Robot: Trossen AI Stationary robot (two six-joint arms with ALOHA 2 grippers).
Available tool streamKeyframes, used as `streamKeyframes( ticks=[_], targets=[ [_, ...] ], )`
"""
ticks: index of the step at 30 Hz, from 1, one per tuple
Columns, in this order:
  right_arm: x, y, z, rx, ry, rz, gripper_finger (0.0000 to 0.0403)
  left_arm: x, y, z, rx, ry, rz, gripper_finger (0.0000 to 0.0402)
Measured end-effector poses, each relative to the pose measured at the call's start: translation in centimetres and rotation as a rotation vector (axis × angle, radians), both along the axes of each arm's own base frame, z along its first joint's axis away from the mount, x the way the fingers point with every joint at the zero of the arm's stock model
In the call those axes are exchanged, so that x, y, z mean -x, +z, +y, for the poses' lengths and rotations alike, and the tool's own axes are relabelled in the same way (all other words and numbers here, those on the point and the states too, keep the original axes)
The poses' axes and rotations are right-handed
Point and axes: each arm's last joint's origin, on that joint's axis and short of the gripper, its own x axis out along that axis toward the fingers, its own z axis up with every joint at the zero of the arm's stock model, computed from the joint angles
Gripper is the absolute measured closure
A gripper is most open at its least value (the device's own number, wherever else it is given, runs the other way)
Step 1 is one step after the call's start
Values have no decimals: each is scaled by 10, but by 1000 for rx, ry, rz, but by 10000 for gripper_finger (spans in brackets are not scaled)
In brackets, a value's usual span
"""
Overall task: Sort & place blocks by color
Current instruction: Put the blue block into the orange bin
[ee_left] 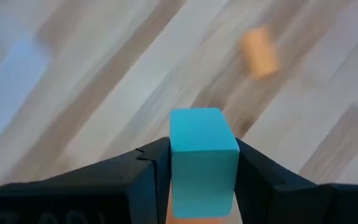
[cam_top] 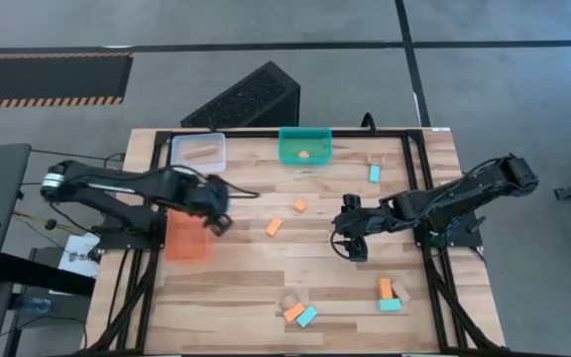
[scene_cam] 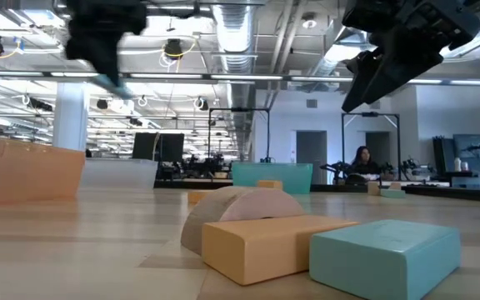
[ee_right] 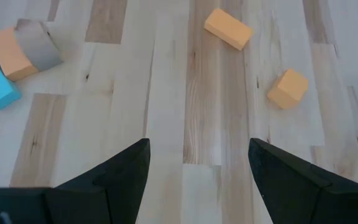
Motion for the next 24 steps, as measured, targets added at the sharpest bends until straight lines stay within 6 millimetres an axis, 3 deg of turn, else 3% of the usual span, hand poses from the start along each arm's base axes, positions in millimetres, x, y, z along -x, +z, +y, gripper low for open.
streamKeyframes(
  ticks=[3, 8, 15, 24],
  targets=[
    [-1, 1, 0, 4, 9, -16, 107, 30, -3, -1, 67, 97, 87, 300],
    [-2, 2, -1, 14, 16, -22, 107, 53, -28, 0, 123, 191, 166, 298],
    [-3, 2, -3, 13, 8, -29, 107, 62, -70, -1, 162, 229, 296, 296],
    [-4, 2, -9, 11, -18, -30, 107, 63, -76, 0, 133, 229, 308, 269]
  ],
)
